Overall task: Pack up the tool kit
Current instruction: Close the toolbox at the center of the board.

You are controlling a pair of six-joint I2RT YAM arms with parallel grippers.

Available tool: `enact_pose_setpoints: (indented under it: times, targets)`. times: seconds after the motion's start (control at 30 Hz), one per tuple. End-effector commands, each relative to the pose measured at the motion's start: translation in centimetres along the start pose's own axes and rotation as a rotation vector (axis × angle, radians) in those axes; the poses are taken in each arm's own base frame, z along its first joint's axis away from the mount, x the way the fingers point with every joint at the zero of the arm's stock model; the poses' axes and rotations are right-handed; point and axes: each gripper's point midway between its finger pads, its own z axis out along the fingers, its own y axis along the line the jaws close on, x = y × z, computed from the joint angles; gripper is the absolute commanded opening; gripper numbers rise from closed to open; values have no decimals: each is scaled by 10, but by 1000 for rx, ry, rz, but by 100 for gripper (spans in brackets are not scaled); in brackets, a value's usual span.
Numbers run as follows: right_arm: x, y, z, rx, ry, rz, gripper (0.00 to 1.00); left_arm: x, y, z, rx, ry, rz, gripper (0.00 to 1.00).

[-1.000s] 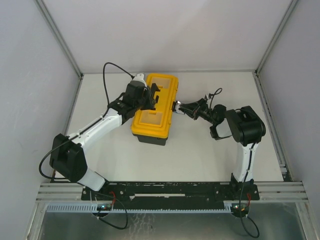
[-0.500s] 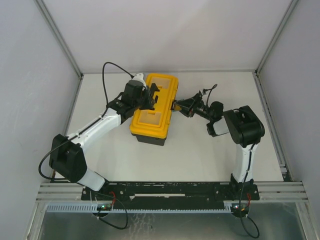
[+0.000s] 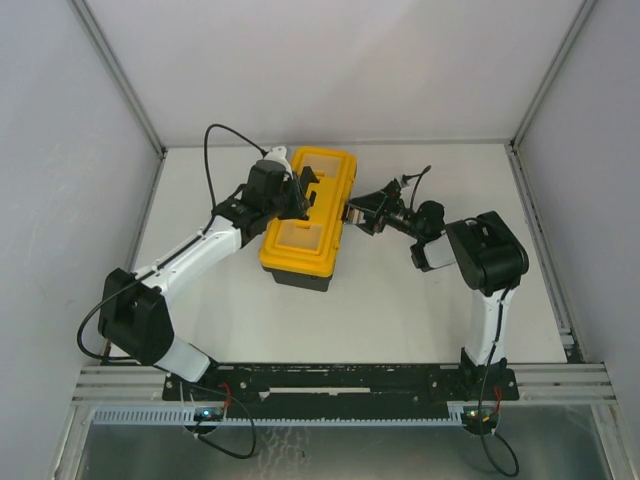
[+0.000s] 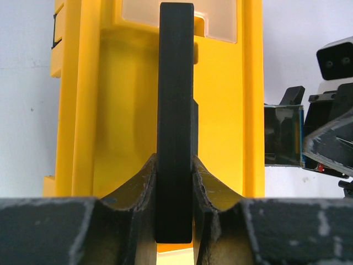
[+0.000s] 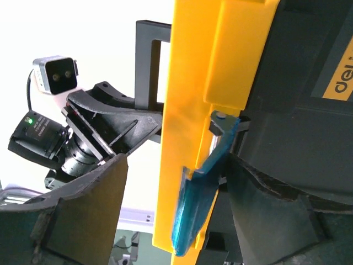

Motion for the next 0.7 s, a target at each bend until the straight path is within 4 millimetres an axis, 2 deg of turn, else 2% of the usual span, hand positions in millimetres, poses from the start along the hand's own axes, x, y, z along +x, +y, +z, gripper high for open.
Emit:
enact_pose_setpoints:
  times: [0.0,0.07,0.1,0.17,0.27,0.5,0.6,0.67]
  targets:
    - [19,72,10,-171,48,-180,73,-6,-5,-6,27,-19,-9,0]
    - [20,71,10,-118,33,-217,73,-7,-5,-6,23,-22,-8,0]
    - [20,61,11,-40,27,-213,73,-7,-4,-6,22,-21,-8,0]
    - [20,59,10,36,3,-257,73,-7,-5,-6,23,-22,-7,0]
    - [21,67,8,49,-5,-287,73,-7,-5,-6,27,-21,-8,0]
    - [20,61,10,82,-6,-275,71,-6,-6,-7,33,-23,-12,0]
    - [17,60,12,71,-15,-255,65,-7,-6,-9,31,-27,-11,0]
    - [13,51,12,94,-35,-231,62,-7,-6,-9,33,-28,-10,0]
